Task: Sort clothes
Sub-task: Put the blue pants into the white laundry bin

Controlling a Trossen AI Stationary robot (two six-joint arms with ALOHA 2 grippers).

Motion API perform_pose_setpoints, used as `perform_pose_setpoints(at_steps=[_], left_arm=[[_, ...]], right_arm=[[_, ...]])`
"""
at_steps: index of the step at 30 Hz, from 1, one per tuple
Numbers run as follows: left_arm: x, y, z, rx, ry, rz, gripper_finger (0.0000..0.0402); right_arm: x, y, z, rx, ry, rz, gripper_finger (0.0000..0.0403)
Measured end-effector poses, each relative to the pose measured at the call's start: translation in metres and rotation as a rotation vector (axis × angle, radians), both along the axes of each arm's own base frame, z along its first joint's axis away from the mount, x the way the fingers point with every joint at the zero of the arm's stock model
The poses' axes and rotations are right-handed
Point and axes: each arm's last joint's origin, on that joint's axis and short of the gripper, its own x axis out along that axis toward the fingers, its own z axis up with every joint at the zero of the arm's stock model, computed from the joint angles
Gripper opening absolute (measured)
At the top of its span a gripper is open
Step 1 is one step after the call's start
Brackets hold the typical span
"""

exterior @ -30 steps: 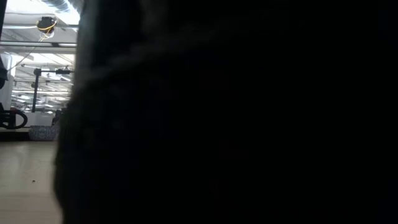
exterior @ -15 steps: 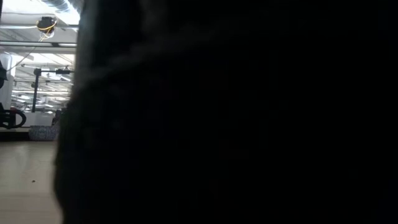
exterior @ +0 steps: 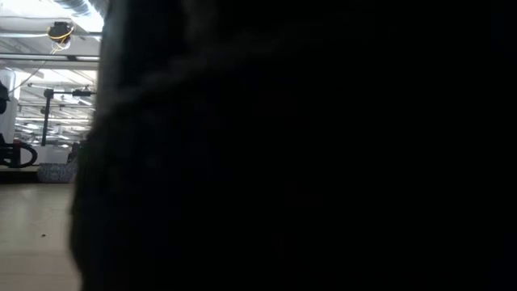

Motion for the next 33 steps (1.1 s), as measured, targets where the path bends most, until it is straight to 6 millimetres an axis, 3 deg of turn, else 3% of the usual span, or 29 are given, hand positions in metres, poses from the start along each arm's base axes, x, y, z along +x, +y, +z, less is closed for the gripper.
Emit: perform_pose_setpoints(at_steps=[6,13,18,23,29,33], left_arm=[[-0.003,-0.039,0.002,0.072,-0.292,-0.131,0.0195],[-0.013,-0.069,-0.024,0.106,-0.572,-0.242,0.0194],[-0.025,-0.082,-0.046,0.064,-0.590,-0.280,0.0194],[-0.040,-0.095,-0.059,0.004,-0.558,-0.316,0.0194],[-0.045,-0.105,-0.060,0.013,-0.560,-0.372,0.0194],[-0.046,-0.105,-0.059,0.013,-0.567,-0.375,0.0194]], right_arm=[[0.000,-0.002,0.000,-0.055,-0.006,-0.063,0.0030],[0.000,-0.002,0.000,-0.053,-0.007,-0.063,0.0030],[0.000,-0.002,0.000,-0.040,-0.008,-0.063,0.0030],[-0.001,-0.002,0.014,0.222,-0.117,-0.066,0.0030],[-0.003,-0.005,0.027,0.289,-0.258,-0.121,0.0030],[-0.007,-0.010,0.037,0.351,-0.383,-0.282,0.0030]])
